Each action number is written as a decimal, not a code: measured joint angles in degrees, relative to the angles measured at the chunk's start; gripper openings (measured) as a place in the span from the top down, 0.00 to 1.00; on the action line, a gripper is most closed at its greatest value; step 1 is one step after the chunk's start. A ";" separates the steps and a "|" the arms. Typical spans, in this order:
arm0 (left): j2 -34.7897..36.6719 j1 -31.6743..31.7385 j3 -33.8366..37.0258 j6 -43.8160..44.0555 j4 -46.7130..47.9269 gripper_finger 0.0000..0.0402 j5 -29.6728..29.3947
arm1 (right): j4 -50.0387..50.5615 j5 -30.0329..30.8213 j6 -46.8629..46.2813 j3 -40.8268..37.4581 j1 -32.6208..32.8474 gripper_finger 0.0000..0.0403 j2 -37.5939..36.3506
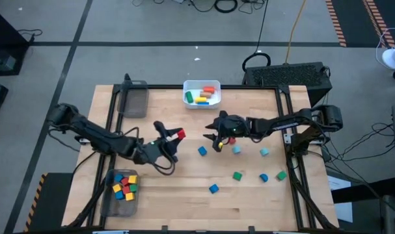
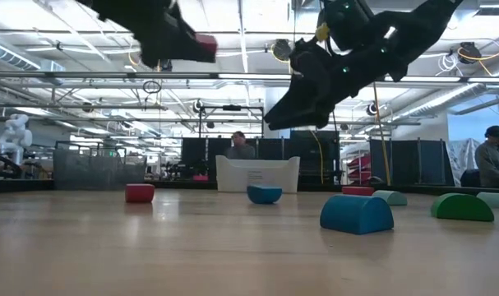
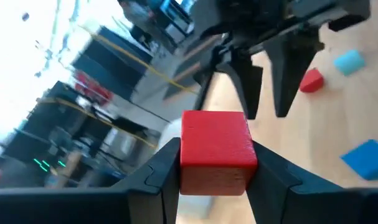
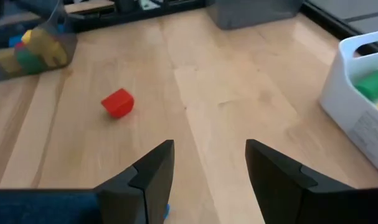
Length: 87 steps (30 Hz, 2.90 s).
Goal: Sort blocks by size
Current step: Put the red square block into the bottom black bin, then put the red semicircle block into the top black bin
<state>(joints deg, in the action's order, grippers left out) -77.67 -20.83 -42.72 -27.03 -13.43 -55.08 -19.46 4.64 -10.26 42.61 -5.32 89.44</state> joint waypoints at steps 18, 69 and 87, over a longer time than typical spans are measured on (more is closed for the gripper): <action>17.69 -6.93 0.07 65.59 54.21 0.65 24.16 | 0.10 -0.48 0.71 0.09 3.71 0.54 0.32; 9.51 -37.54 -0.02 106.09 69.50 0.56 56.60 | -17.47 -3.04 2.03 0.20 10.62 0.54 10.22; 14.47 -28.56 0.22 96.88 72.02 0.56 55.05 | -13.00 -3.16 0.44 3.04 10.47 0.54 10.22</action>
<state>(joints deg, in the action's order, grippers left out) -63.20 -49.38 -42.50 69.85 58.58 -0.03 -32.45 1.48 -9.82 45.65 5.15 99.66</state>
